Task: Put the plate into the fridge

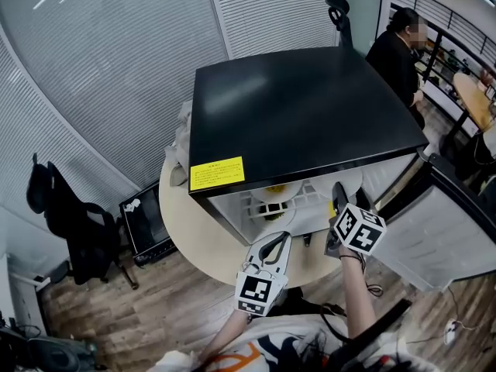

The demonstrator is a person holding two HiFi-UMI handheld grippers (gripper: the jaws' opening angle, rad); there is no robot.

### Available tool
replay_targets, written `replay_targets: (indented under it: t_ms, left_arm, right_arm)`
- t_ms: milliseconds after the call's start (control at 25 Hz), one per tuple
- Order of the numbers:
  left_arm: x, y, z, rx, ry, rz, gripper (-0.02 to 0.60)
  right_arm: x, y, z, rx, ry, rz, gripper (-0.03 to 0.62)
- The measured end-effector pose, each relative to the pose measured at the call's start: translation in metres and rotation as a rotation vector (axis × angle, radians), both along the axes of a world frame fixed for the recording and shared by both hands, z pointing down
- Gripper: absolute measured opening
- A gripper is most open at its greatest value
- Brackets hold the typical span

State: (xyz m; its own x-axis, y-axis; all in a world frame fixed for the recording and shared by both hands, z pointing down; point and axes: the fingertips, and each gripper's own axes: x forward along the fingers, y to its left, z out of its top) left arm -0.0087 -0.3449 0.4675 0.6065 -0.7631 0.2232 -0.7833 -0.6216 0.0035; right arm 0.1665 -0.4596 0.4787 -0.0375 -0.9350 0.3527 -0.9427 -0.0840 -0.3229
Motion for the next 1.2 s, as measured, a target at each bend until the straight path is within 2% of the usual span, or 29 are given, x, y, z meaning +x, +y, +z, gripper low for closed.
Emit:
replay_targets:
  t_ms: [120,200,560,920,1200]
  left_arm:
    - [0.000,-0.001,0.000,-0.003,0.004,0.001,0.014]
    - [0.000,0.000,0.000,-0.006,0.008,0.002,0.014]
    - [-0.004,0.003,0.001,-0.010,0.021,-0.002,0.014]
    - [-0.011,0.022,-0.006,0.002,0.019,0.008,0.014]
    - [-0.016,0.046,-0.009,0.014,0.018,0.025,0.014]
  right_arm:
    - [-0.003,0.001,0.000,-0.013,0.098,-0.010,0.287]
    - [-0.004,0.004,-0.002,-0.008,0.114,-0.012,0.288]
    - [-0.015,0.026,-0.024,0.052,0.045,-0.074,0.287]
    - [-0.046,0.070,-0.032,0.082,-0.035,-0.166,0.280]
    - [-0.072,0.122,-0.023,0.067,-0.064,-0.200,0.183]
